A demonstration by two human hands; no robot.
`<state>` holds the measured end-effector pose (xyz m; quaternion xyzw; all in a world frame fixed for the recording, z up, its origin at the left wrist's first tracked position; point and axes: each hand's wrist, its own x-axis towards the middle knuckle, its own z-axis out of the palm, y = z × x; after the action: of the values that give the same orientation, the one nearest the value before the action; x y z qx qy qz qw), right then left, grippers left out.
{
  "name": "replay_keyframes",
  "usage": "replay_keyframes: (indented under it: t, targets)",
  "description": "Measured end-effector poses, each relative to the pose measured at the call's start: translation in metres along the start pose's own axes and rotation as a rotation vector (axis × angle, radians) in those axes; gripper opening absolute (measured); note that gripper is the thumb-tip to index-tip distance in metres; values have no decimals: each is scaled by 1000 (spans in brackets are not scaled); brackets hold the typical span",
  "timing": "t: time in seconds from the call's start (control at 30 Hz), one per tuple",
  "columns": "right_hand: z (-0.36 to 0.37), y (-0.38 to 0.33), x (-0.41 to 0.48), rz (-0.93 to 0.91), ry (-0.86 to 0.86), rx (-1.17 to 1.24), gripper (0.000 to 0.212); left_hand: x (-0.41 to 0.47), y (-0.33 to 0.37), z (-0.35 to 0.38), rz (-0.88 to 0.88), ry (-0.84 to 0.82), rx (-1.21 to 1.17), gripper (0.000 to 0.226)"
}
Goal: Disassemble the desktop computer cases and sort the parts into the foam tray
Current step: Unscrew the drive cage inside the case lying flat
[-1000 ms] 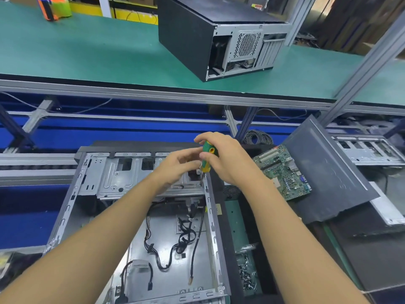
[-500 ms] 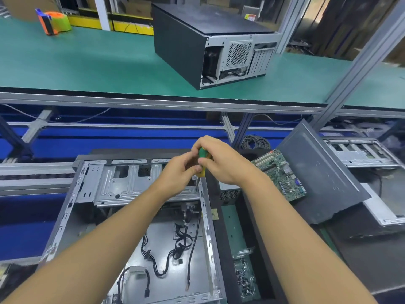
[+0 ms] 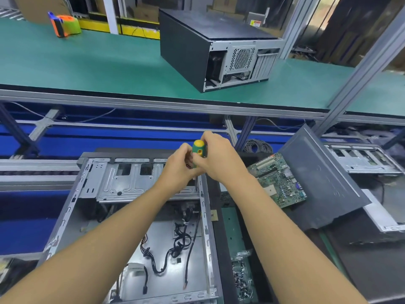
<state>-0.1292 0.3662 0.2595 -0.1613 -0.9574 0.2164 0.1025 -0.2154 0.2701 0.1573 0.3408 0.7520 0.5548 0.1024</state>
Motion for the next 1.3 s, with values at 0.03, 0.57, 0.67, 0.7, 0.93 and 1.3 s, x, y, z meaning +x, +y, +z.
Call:
replay_keyframes:
  t: [0.03,0.57,0.67,0.7,0.93,1.3]
  targets:
    - [-1,-2,0,1,-24,18,23,1,1,-3,14,-95,3,40]
    - [15,3,7,115,22,-3,40,5,7,7,-86,-162,268,39]
    - [14,4,9,44,15,154,27,5,6,-1,-97,-246,91,28]
    - [12,5,9,29,2,169,26,4,5,-5,-85,-266,36,23]
    - [-2,7,10,55,-198,272,33,6,4,-22,-76,-281,-26,28]
    - [14,3,14,144,69,14,25,10,9,-3,-63,-186,109,33]
